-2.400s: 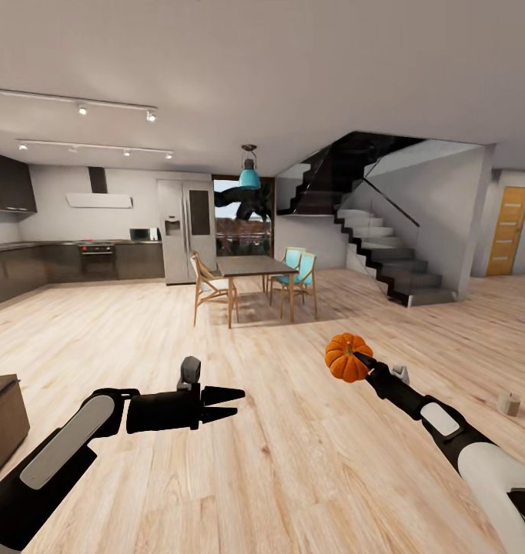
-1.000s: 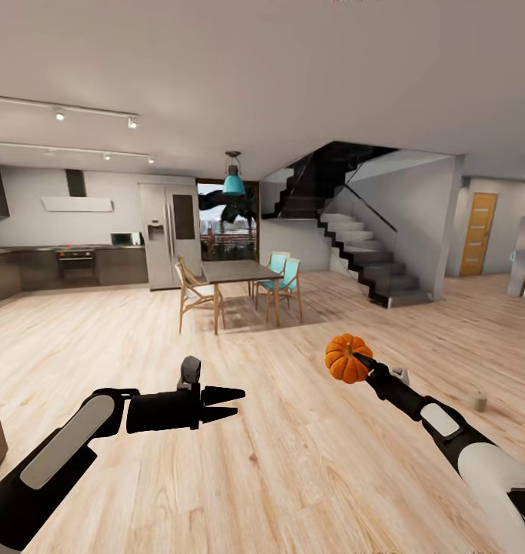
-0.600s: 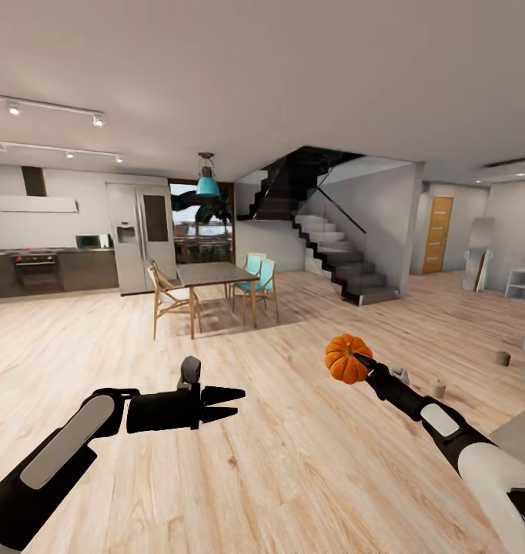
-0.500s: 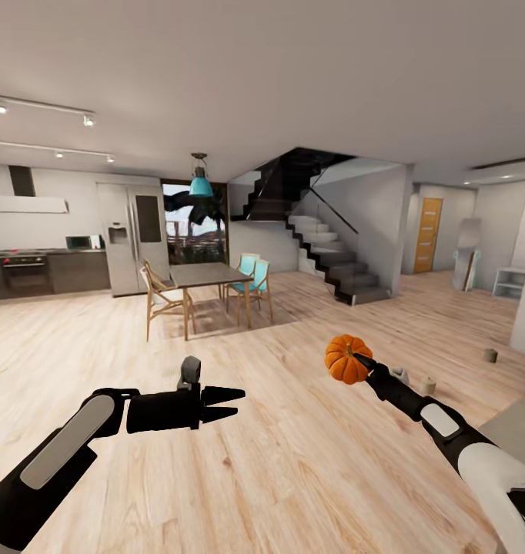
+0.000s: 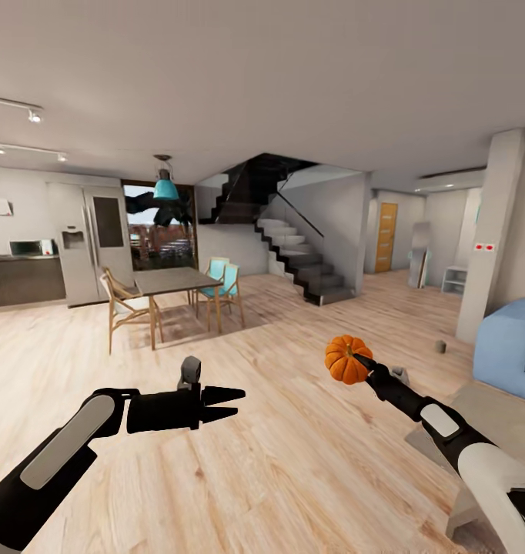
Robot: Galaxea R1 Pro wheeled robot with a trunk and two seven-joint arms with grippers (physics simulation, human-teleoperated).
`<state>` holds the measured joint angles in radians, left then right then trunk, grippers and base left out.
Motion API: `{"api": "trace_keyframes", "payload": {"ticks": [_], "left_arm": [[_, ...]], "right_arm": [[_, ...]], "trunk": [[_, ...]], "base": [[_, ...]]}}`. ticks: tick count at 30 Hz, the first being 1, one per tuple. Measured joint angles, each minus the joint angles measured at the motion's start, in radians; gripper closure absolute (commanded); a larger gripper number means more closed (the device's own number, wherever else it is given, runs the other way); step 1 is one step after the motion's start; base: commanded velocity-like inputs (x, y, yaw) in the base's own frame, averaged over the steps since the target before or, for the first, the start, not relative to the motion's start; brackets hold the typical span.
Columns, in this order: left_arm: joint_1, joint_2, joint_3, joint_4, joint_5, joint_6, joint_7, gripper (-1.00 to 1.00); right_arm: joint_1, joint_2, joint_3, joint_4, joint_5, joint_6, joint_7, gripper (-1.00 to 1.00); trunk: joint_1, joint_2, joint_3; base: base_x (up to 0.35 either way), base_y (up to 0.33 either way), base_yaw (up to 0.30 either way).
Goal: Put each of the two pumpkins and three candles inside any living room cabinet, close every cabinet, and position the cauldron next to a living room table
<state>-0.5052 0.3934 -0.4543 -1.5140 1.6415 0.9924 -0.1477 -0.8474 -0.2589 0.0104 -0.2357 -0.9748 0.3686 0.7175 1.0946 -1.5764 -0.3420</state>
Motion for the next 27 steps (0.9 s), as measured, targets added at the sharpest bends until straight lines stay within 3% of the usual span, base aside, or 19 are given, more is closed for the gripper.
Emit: {"api": "trace_keyframes", "payload": {"ticks": [7, 16, 27], "left_arm": [[0.0, 0.0, 0.0, 0.0, 0.0, 0.0, 0.0, -1.0], [0.0, 0.0, 0.0, 0.001, 0.0, 0.0, -0.001, -1.0], [0.0, 0.0, 0.0, 0.001, 0.0, 0.0, 0.0, -1.0]], "right_arm": [[0.0, 0.0, 0.0, 0.0, 0.0, -0.003, 0.0, 1.0], [0.0, 0.0, 0.001, 0.0, -0.002, -0.003, 0.001, 1.0], [0.0, 0.0, 0.0, 0.0, -0.005, -0.003, 0.0, 1.0]], "trunk": [[-0.027, 0.049, 0.026], [-0.061, 0.112, 0.056], [-0.104, 0.189, 0.1]], "base": [[-0.035, 0.0, -0.264], [-0.2, 0.0, -0.077], [-0.009, 0.0, -0.241]]}}
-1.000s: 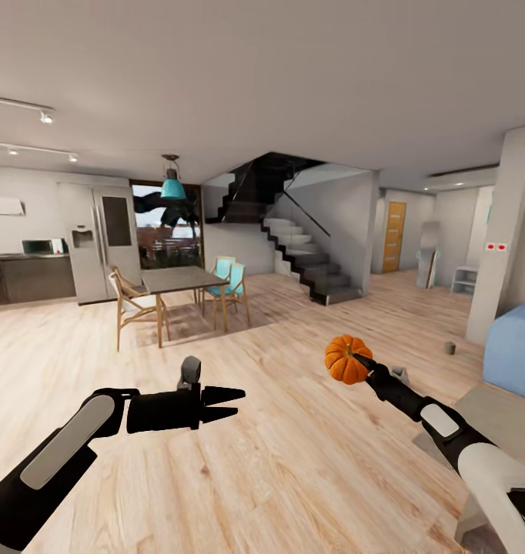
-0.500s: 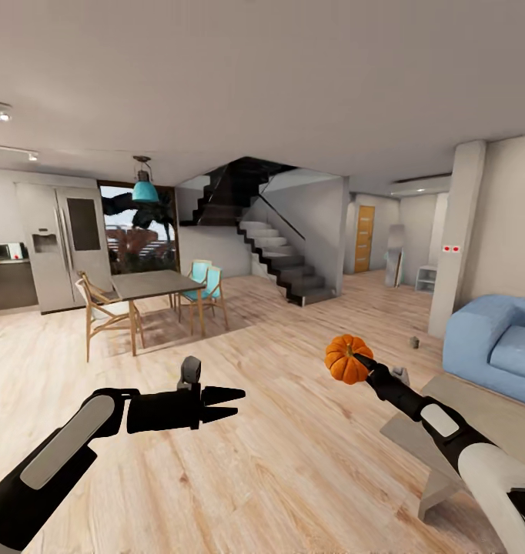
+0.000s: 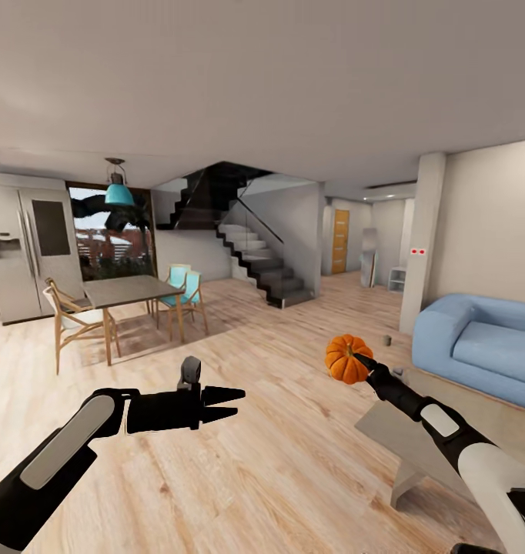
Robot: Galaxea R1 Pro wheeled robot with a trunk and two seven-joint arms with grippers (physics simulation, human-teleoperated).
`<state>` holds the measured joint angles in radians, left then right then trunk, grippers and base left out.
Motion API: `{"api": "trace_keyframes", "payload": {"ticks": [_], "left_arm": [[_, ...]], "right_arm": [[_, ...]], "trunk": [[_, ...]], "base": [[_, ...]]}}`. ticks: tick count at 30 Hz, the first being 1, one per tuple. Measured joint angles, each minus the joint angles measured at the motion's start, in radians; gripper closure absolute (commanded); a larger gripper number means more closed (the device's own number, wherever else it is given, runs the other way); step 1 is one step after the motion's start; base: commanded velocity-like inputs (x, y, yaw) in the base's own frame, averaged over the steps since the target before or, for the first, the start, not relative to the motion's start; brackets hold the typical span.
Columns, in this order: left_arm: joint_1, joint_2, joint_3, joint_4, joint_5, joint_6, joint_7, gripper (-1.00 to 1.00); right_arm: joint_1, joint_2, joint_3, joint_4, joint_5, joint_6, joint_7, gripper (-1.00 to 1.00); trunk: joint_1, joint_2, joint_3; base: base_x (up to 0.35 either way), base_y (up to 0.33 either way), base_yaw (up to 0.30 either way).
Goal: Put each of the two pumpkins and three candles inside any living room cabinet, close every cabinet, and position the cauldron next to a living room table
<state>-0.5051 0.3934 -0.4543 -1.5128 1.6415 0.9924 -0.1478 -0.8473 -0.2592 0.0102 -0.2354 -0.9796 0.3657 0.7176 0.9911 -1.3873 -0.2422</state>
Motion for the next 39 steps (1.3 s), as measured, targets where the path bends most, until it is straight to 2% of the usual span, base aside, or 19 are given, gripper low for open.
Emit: {"api": "trace_keyframes", "payload": {"ticks": [22, 30, 39], "left_arm": [[0.0, 0.0, 0.0, -0.001, 0.0, 0.0, 0.0, -1.0], [0.0, 0.0, 0.0, -0.001, 0.0, 0.0, 0.0, -1.0], [0.0, 0.0, -0.001, -0.002, -0.001, 0.0, 0.0, -1.0]], "right_arm": [[0.0, 0.0, -0.001, 0.003, -0.002, 0.0, -0.003, 1.0], [0.0, 0.0, -0.008, 0.0, -0.009, 0.01, -0.004, 1.0], [0.0, 0.0, -0.008, 0.001, -0.012, 0.023, -0.021, 1.0]], "trunk": [[-0.084, 0.154, 0.088], [-0.115, 0.21, 0.115], [-0.15, 0.273, 0.131]], "base": [[0.0, 0.0, -0.246], [0.0, 0.0, -0.051], [0.0, 0.0, -0.001]]}}
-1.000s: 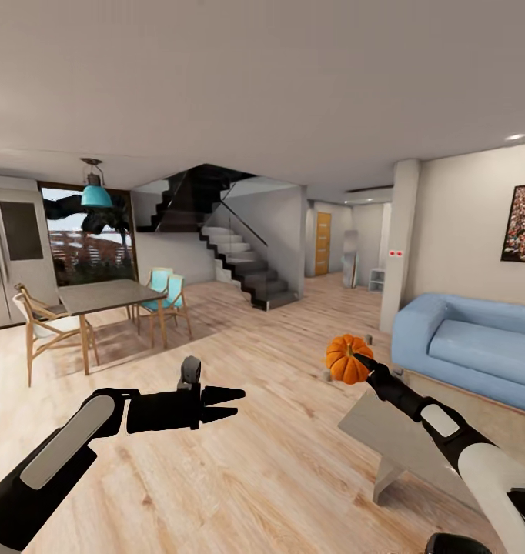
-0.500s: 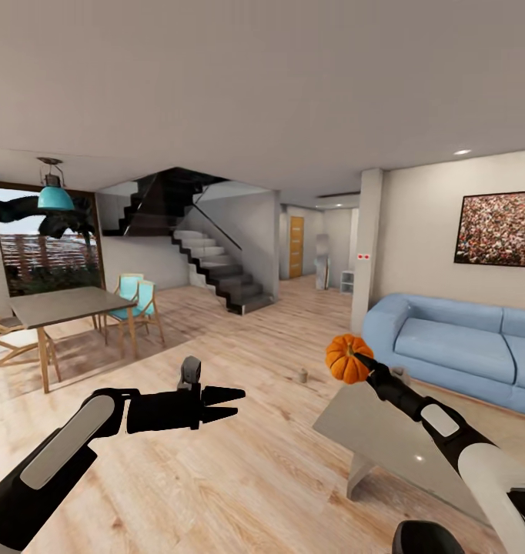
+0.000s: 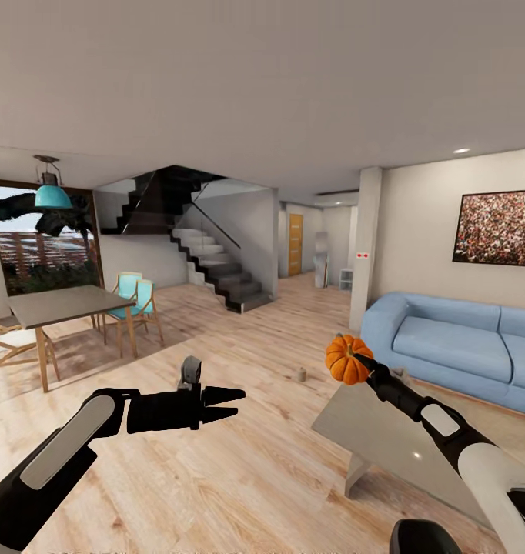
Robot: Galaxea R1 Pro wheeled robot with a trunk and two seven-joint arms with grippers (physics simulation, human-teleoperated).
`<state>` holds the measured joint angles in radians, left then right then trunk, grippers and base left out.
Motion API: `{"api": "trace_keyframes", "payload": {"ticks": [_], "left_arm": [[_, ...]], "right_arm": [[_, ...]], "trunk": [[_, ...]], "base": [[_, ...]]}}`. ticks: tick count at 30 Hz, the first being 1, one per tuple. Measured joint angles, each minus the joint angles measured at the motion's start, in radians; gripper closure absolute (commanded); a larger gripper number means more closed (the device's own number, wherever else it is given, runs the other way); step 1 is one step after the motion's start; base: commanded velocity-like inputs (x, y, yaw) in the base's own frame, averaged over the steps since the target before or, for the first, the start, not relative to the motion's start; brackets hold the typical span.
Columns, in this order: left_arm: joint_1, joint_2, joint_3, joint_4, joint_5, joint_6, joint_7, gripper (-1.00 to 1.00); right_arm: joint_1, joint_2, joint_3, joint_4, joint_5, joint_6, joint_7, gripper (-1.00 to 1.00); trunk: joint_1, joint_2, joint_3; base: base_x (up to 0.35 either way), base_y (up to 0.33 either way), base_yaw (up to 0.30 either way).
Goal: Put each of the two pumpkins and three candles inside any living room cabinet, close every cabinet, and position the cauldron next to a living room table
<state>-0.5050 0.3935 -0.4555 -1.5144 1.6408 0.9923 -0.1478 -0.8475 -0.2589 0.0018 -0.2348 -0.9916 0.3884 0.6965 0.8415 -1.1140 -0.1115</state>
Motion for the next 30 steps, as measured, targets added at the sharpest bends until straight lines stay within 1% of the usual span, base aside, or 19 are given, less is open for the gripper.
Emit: {"api": "trace_keyframes", "payload": {"ticks": [30], "left_arm": [[0.0, 0.0, 0.0, 0.0, 0.0, 0.0, 0.0, -1.0]], "right_arm": [[0.0, 0.0, 0.0, 0.0, 0.001, 0.0, 0.0, 1.0]], "trunk": [[-0.115, 0.21, 0.046]], "base": [[0.0, 0.0, 0.0]]}}
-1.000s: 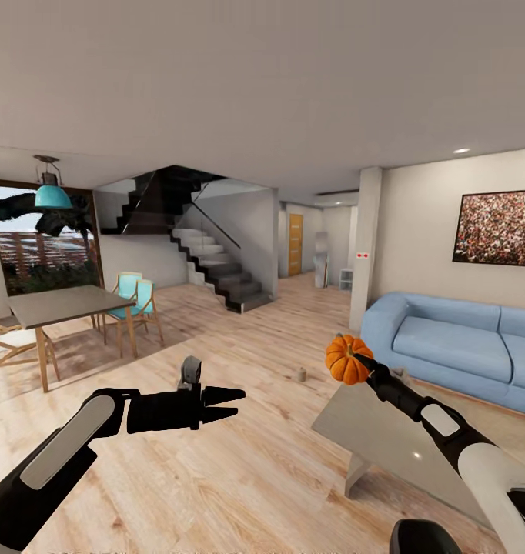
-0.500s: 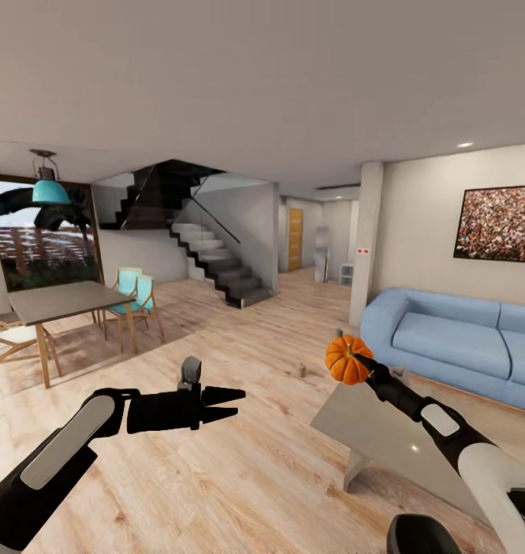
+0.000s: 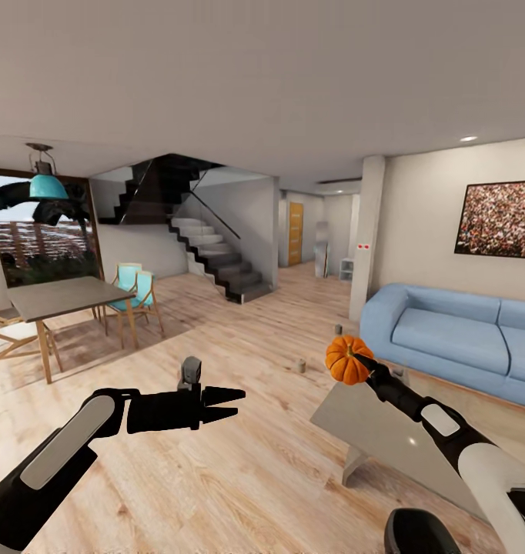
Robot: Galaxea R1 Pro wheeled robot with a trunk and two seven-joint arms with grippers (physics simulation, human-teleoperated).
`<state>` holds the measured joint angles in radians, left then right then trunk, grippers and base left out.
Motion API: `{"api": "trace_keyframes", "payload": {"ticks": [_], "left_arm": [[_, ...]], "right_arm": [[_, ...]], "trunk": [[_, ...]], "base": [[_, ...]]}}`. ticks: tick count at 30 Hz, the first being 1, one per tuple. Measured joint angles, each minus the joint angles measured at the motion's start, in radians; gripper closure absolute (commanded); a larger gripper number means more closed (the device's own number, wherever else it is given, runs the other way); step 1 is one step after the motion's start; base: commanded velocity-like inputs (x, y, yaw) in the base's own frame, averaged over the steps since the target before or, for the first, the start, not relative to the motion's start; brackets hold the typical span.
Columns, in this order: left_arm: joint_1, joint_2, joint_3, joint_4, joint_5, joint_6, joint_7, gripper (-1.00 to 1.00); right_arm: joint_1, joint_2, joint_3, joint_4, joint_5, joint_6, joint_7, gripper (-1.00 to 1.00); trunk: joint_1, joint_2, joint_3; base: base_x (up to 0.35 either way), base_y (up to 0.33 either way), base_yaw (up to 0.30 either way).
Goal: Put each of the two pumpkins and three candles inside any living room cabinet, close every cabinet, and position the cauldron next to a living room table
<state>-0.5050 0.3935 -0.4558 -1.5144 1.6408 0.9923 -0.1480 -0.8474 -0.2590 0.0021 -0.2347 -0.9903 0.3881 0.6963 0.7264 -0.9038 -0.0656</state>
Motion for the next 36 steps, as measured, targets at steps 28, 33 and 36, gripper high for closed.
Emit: {"api": "trace_keyframes", "payload": {"ticks": [28, 33, 36], "left_arm": [[0.0, 0.001, 0.012, 0.001, -0.001, 0.0, -0.004, -1.0], [0.0, 0.001, 0.012, 0.0, -0.001, 0.0, -0.006, -1.0], [0.001, 0.001, 0.012, 0.001, -0.001, 0.0, -0.006, -1.0]], "right_arm": [[0.0, -0.002, 0.004, 0.025, 0.003, -0.007, 0.008, 1.0], [0.0, -0.002, 0.004, 0.031, 0.003, -0.008, 0.01, 1.0], [0.0, -0.002, 0.005, 0.032, 0.004, -0.013, 0.01, 1.0]], "trunk": [[0.0, 0.0, -0.007], [0.0, 0.0, -0.007], [0.0, 0.0, -0.007]], "base": [[0.0, 0.0, -0.185], [0.0, 0.0, -0.282], [0.0, 0.0, -0.282]]}}
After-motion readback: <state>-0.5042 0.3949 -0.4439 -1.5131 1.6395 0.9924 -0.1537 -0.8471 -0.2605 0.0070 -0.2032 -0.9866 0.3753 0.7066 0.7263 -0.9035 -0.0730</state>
